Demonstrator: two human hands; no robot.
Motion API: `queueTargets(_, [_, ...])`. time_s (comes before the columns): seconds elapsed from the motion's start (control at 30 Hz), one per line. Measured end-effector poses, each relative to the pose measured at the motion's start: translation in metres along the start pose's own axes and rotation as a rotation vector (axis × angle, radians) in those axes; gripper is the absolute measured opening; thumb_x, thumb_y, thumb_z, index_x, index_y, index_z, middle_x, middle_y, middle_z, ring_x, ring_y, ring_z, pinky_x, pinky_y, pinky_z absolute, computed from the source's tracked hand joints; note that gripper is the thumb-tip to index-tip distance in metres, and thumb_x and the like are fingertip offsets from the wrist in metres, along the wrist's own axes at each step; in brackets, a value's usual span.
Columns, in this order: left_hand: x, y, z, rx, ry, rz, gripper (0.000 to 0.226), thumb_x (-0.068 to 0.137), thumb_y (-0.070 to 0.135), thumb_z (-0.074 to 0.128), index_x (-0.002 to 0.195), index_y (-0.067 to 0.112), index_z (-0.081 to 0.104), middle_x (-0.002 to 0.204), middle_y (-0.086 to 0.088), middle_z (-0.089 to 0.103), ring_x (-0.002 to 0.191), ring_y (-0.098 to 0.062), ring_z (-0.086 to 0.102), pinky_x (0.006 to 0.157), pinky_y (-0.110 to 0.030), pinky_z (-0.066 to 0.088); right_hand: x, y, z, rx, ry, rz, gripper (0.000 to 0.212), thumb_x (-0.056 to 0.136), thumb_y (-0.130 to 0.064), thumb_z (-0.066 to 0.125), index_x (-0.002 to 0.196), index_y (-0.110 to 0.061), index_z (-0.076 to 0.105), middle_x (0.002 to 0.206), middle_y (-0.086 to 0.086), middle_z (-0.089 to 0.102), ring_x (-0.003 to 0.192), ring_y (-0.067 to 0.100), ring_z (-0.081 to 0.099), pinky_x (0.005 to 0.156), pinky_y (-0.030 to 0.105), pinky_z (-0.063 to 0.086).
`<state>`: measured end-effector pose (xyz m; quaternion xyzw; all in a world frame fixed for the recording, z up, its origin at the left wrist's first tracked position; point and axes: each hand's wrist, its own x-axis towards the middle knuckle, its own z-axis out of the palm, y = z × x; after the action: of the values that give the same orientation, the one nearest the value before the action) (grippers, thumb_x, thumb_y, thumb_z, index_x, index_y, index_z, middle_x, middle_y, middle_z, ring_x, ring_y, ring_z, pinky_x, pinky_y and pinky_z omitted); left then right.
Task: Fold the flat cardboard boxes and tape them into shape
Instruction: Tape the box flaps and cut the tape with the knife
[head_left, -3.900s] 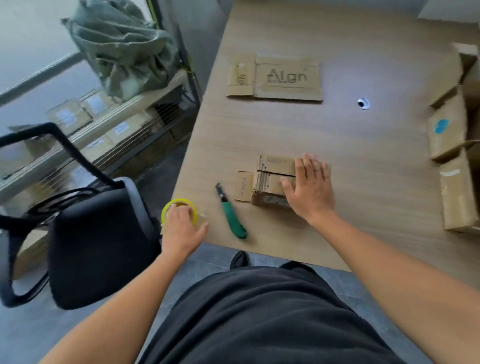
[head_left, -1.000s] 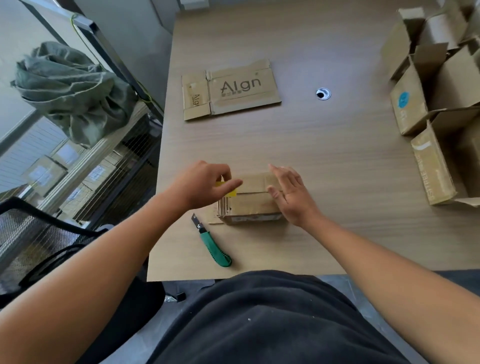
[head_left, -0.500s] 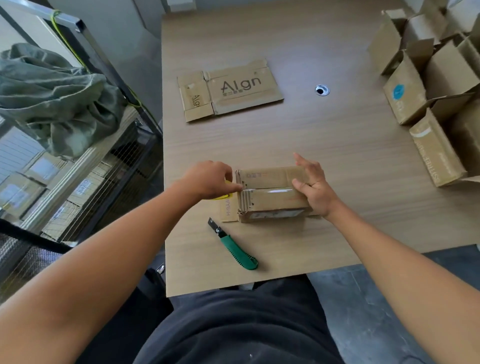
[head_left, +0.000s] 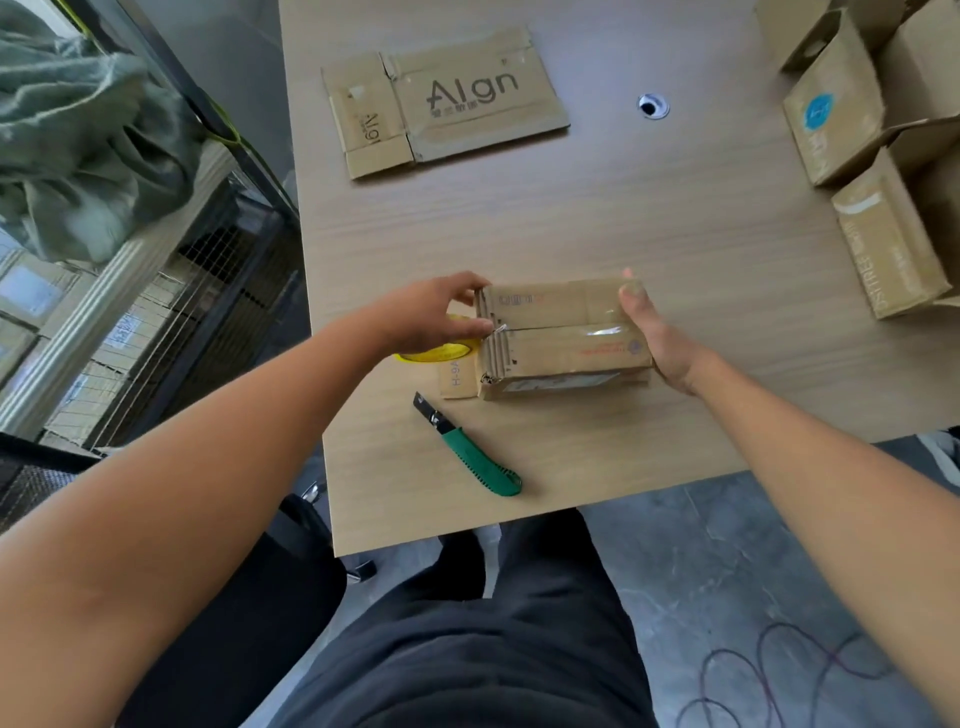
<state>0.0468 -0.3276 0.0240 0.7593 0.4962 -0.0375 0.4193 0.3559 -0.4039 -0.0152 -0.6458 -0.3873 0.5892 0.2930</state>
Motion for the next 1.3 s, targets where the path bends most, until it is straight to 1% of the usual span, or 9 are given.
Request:
queueTargets(0.13, [-0.001,0.002,0.002,-0.012,0.01,0.018,0.062,0.09,0.051,0.069,0.145,0.032,0.046,0.137,0.006,0.06,0.123,-0.02,0.057,0.099,-0.033,0.04,-0.044,-0.01,0.019,-0.546,0.546,-0.54,0.066,0.104,-0.042,0.046,0.156,-0.005,0.029,0.164,0.013,0.025,0.154,0.026,0.021,0.126,0.043,0.017])
queueTargets(0.27, [0.001,0.007,0.01,-0.049,0.033,0.042,0.061,0.09,0.049,0.07,0.144,0.029,0.049,0.135,0.005,0.062,0.122,-0.02,0.058,0.099,-0.032,0.041,-0.098,0.027,0.104,-0.852,0.192,-0.974,0.058,0.1,-0.036,0.059,0.145,-0.001,0.048,0.153,0.015,0.045,0.151,0.03,0.029,0.123,0.051,0.024])
queueTargets(0.43, [0.002,0.009,0.016,-0.058,0.049,0.041,0.062,0.091,0.05,0.069,0.146,0.03,0.047,0.137,0.006,0.061,0.12,-0.019,0.057,0.092,-0.029,0.036,-0.101,0.09,0.184,-1.1,0.009,-0.471,0.078,0.097,-0.053,0.057,0.156,-0.009,0.032,0.152,0.015,0.039,0.14,0.034,0.036,0.116,0.047,0.033])
queueTargets(0.57, [0.0,0.008,0.017,-0.044,0.057,0.038,0.063,0.09,0.052,0.068,0.146,0.032,0.046,0.137,0.007,0.061,0.121,-0.02,0.057,0.092,-0.028,0.035,-0.085,0.103,0.208,-1.247,0.037,-0.287,0.059,0.104,-0.035,0.048,0.154,-0.008,0.032,0.138,0.015,0.046,0.121,0.035,0.047,0.098,0.047,0.043])
queueTargets(0.7, [-0.001,0.005,0.017,-0.045,0.073,0.043,0.064,0.09,0.052,0.068,0.147,0.032,0.046,0.138,0.006,0.061,0.123,-0.021,0.057,0.092,-0.029,0.036,-0.096,0.093,0.184,-0.986,-0.009,-0.233,0.035,0.102,-0.026,0.044,0.133,-0.009,0.046,0.116,0.009,0.054,0.094,0.023,0.058,0.076,0.035,0.05])
queueTargets(0.9, [0.002,0.002,0.018,-0.091,0.069,0.055,0.064,0.088,0.053,0.07,0.144,0.031,0.049,0.137,0.006,0.062,0.122,-0.022,0.058,0.09,-0.03,0.038,-0.165,0.055,0.109,-0.602,0.06,-0.259,0.019,0.104,-0.042,0.045,0.11,-0.026,0.052,0.08,-0.01,0.05,0.066,0.009,0.051,0.057,0.019,0.037])
queueTargets(1.0, [0.002,0.001,0.025,-0.108,0.11,0.058,0.059,0.087,0.055,0.07,0.138,0.03,0.054,0.135,0.006,0.063,0.121,-0.021,0.059,0.09,-0.032,0.042,-0.16,0.017,0.112,-0.564,0.285,-0.392,0.02,0.104,-0.043,0.042,0.101,-0.028,0.053,0.086,-0.017,0.051,0.084,0.005,0.05,0.074,0.018,0.038])
queueTargets(1.1, [-0.001,0.004,0.032,-0.088,0.188,0.032,0.058,0.084,0.061,0.07,0.128,0.026,0.06,0.128,0.006,0.067,0.116,-0.019,0.062,0.088,-0.032,0.047,-0.126,-0.019,0.128,-0.687,0.374,-0.425,0.041,0.105,-0.038,0.04,0.133,-0.013,0.057,0.134,-0.003,0.058,0.133,0.02,0.044,0.114,0.033,0.031])
queueTargets(1.3, [-0.019,0.007,0.04,-0.025,0.294,-0.059,0.039,0.09,0.058,0.061,0.102,0.021,0.064,0.097,0.0,0.071,0.089,-0.024,0.066,0.077,-0.04,0.055,-0.081,-0.041,0.141,-0.922,0.249,-0.205,0.057,0.107,-0.039,0.036,0.149,-0.001,0.041,0.161,0.017,0.033,0.153,0.028,0.022,0.126,0.046,0.016])
